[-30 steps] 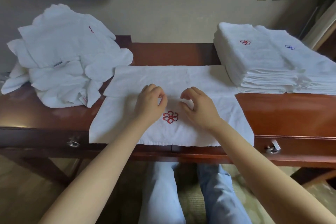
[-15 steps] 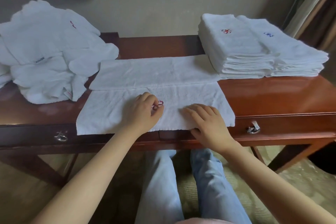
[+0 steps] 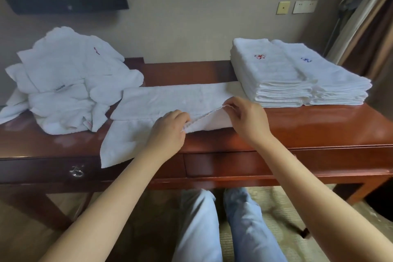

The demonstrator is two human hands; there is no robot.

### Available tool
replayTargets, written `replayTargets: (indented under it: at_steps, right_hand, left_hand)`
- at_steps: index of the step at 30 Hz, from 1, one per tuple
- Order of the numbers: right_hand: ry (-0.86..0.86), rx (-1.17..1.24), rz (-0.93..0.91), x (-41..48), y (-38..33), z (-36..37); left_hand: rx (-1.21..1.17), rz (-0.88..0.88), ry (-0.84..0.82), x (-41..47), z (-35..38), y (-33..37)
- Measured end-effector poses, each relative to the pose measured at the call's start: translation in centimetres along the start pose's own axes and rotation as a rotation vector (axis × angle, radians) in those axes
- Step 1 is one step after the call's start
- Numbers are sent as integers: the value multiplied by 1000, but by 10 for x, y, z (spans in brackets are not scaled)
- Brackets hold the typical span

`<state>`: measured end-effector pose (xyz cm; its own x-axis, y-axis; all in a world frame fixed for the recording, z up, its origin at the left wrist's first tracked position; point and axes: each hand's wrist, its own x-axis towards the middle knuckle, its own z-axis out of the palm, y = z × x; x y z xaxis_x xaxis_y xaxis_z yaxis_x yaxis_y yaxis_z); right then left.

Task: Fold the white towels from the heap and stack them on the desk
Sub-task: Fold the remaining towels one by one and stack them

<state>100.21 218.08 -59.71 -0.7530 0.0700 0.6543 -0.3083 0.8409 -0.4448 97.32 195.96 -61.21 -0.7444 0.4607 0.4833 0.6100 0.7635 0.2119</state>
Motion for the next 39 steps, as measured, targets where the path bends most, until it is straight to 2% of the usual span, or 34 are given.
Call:
replayTargets:
  at_steps: [5,11,21,27,32,36,39]
  right_hand:
    - [34,-51,49,50,6,13]
    - [-29,-160,135,114,29,35]
    - [-344,-489,65,175,92,105]
    - [-402,-583,36,166,111,135]
    - [-343,-612,65,159,108,139]
    - [-345,-466,-13,157,80,146]
    - [-383,-315,-59,153,53,152]
  left_hand:
    - [116,-227,74,45,-22,-35]
    - [256,-247,51,125,-11,-61]
    - [535,-315,-331,207,49,-114]
    - [479,-402,-504,213,68,-133]
    - [420,-441,-479,212,69,-141]
    - [342,-432,-448,207,64,-143]
    - [131,-487,-397,199,49,-142]
